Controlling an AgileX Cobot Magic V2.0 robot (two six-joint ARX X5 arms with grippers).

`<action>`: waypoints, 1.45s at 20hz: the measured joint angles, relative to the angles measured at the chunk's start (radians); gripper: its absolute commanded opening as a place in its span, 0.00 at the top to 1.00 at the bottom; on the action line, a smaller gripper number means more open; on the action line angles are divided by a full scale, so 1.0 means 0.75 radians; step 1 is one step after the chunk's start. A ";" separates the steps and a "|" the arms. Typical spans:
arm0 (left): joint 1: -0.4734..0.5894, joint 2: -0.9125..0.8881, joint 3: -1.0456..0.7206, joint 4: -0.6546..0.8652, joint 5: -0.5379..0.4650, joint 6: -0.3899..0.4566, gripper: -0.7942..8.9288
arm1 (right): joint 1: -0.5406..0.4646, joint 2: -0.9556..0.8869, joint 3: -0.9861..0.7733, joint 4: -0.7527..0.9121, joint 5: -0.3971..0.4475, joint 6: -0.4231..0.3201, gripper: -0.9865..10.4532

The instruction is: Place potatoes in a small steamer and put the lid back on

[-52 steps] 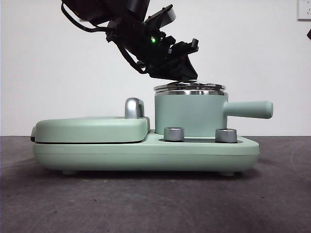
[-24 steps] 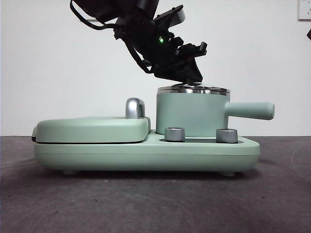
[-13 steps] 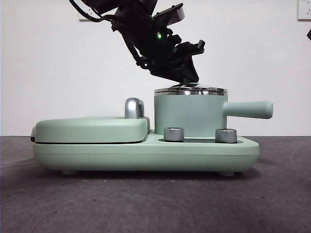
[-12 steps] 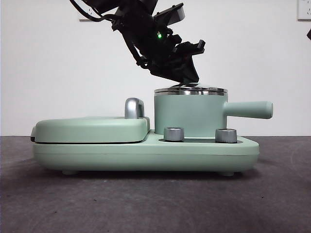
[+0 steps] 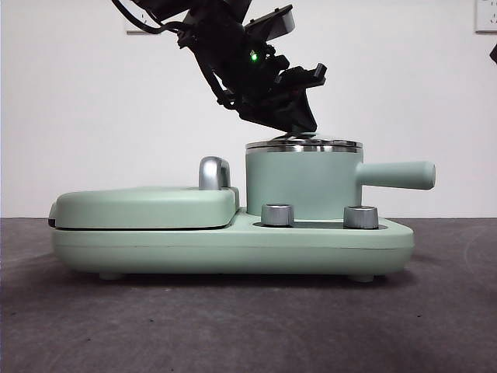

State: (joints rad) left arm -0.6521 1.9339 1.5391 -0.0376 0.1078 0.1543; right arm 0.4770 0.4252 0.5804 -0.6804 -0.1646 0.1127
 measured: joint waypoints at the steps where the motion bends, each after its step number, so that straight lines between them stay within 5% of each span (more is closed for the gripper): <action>1: 0.000 -0.002 0.000 -0.003 -0.001 -0.001 0.76 | 0.000 0.000 0.000 0.000 0.000 0.000 0.64; 16: 0.022 -0.200 -0.011 -0.144 -0.035 -0.017 0.70 | 0.000 0.000 0.000 0.000 0.000 0.000 0.64; 29: 0.055 -0.338 -0.017 -0.628 0.014 -0.175 0.66 | 0.000 0.002 0.000 0.000 0.000 0.000 0.64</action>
State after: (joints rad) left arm -0.6109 1.6806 1.5265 -0.5087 0.1181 0.0231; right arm 0.4770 0.4267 0.5804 -0.6804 -0.1646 0.1127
